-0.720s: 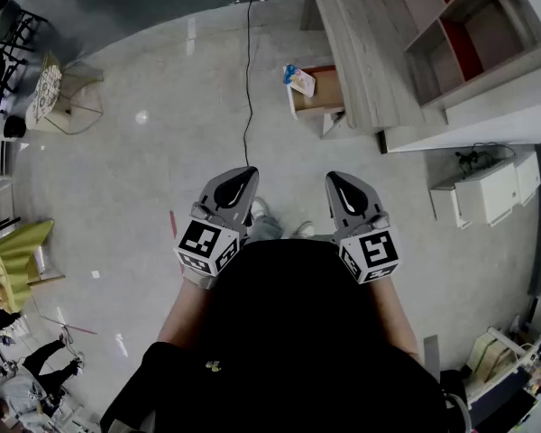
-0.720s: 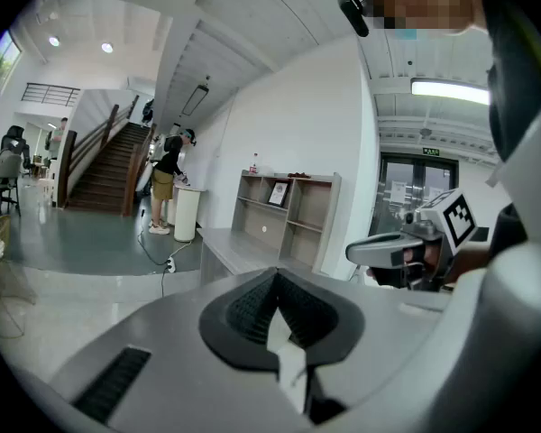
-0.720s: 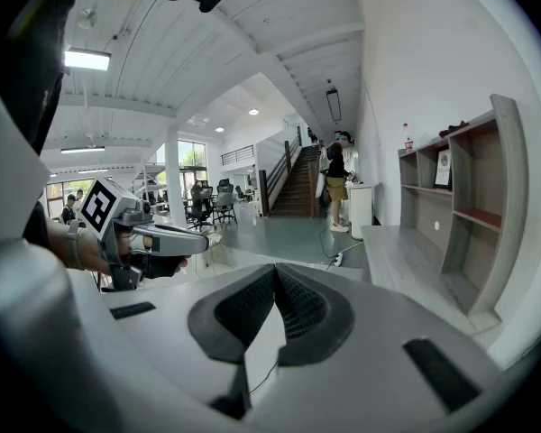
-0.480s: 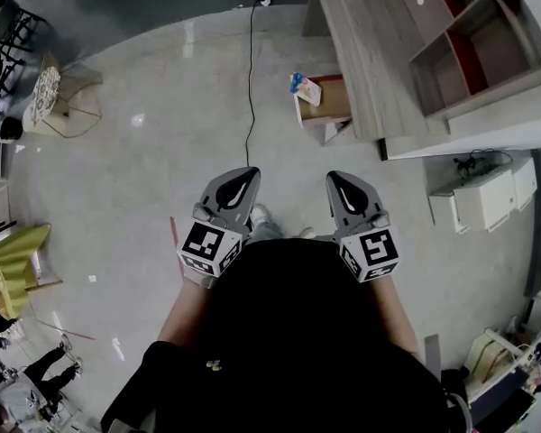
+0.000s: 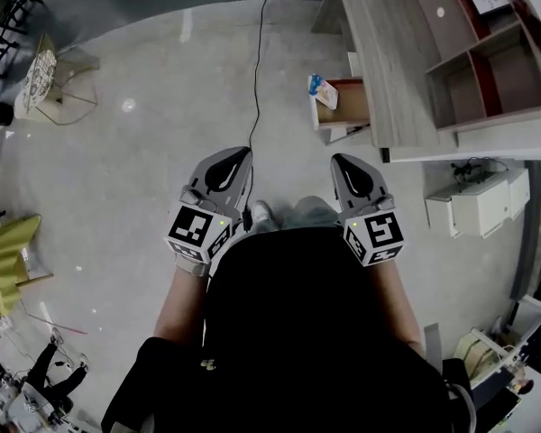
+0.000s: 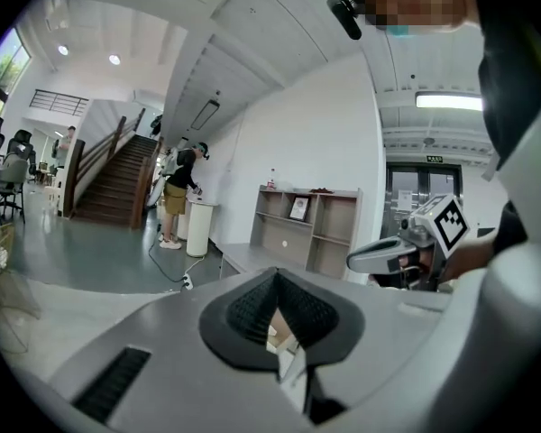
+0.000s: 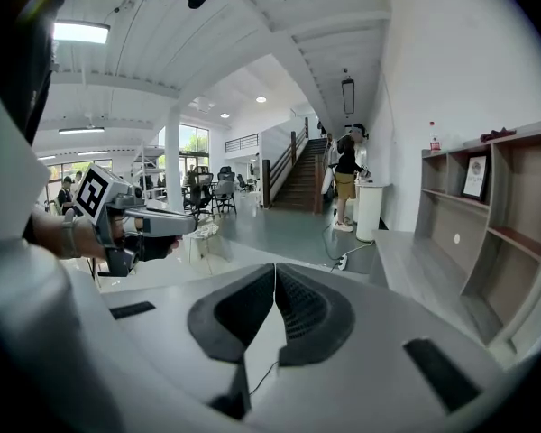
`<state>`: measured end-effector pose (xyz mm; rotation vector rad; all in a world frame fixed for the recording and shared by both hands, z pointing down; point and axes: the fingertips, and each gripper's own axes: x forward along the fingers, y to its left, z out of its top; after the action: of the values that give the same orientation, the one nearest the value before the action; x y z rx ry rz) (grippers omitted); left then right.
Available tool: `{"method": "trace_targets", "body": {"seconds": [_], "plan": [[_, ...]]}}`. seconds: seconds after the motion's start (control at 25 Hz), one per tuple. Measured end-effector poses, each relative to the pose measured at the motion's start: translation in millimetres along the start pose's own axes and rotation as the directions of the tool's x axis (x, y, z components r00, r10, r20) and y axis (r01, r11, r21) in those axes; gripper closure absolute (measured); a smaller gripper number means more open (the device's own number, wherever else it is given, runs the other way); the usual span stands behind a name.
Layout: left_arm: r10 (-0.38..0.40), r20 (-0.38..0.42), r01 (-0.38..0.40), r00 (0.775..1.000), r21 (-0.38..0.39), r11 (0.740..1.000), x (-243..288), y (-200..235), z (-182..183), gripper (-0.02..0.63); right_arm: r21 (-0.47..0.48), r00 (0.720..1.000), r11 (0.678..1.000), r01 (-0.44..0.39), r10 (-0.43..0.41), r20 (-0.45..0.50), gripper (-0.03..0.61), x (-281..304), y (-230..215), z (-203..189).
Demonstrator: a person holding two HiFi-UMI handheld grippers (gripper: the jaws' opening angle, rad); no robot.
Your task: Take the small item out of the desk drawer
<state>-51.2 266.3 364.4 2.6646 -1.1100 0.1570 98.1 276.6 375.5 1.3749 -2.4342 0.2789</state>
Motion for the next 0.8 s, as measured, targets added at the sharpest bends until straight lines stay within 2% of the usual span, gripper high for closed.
{"method": "trace_targets", "body": {"seconds": [0.16, 0.28, 0.52, 0.64, 0.8], "plan": [[0.027, 0.005, -0.027, 1.000, -0.008, 1.000, 6.2, 30.2, 2.3, 0.604, 0.004, 1.000, 1.000, -0.009, 0.009, -0.019, 0.580, 32.5, -7.5, 2.6], [0.049, -0.012, -0.049, 0.999, 0.007, 0.999, 29.9, 55.3, 4.3, 0.604, 0.018, 1.000, 1.000, -0.019, 0.020, -0.023, 0.580, 66.0, -29.3, 5.3], [0.087, -0.052, -0.085, 0.995, 0.027, 0.996, 97.4, 117.3, 29.1, 0.604, 0.063, 0.999, 0.997, -0.037, 0.038, -0.013, 0.580, 151.6, -101.3, 22.4], [0.092, -0.072, -0.091, 0.993, 0.008, 0.996, 131.2, 141.7, 45.1, 0.604, 0.092, 0.999, 0.995, -0.029, 0.033, -0.035, 0.580, 191.4, -141.1, 24.9], [0.093, -0.119, -0.091, 0.989, 0.029, 0.995, 181.9, 164.6, 56.9, 0.604, 0.150, 0.996, 0.989, -0.013, 0.027, -0.089, 0.580, 232.5, -187.9, 12.4]]}}
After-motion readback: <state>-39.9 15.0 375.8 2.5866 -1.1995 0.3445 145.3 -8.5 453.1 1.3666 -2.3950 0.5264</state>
